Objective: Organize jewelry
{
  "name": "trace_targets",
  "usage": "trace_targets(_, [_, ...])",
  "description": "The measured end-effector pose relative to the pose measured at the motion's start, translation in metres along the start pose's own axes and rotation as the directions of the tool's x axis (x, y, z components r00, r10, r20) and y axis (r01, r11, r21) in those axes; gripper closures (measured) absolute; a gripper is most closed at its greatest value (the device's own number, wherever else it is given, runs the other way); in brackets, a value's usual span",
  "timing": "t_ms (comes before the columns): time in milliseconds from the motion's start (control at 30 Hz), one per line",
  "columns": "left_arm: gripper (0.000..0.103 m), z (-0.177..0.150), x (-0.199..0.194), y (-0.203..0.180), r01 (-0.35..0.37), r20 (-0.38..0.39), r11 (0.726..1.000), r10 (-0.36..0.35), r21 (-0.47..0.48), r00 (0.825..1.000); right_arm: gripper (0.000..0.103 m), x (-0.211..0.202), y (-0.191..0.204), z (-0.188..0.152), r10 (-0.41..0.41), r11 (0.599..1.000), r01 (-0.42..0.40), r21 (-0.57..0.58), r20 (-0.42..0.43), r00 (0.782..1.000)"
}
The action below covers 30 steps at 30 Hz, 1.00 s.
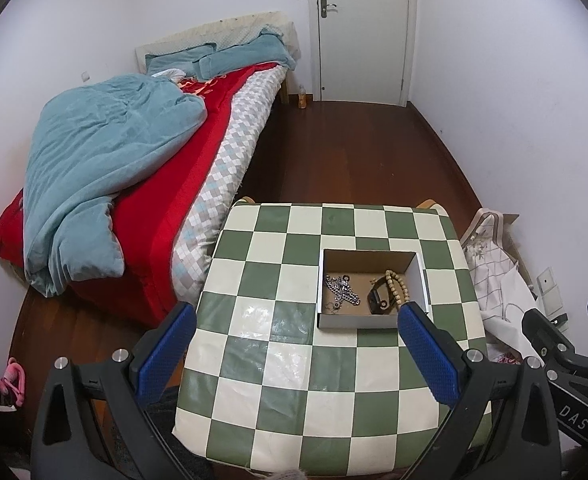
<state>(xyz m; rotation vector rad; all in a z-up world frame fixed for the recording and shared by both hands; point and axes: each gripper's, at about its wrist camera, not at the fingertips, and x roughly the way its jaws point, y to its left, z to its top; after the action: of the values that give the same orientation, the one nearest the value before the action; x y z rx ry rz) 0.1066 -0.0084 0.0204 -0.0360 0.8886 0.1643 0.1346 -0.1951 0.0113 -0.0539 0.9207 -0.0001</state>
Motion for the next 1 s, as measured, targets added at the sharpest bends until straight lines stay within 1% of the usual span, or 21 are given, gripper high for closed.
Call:
trace_targets(267, [0.0,-0.0007,0.003,0.0001,0.009,0.0,1.0,-0.009,0.001,1.0,0.0,-0.0003,0.0008,0.0009,0.001,1.0,-0.001,-0.005,-0.003,1.0])
trace_targets(1000, [0.0,-0.0041,0.0022,0.0063,0.003,0.004,1.0,-0.003,-0.005,1.0,0.0,-0.0018,0.0055,0.0025,0.014,1.0,-0.014,-0.027,0.001,1.0])
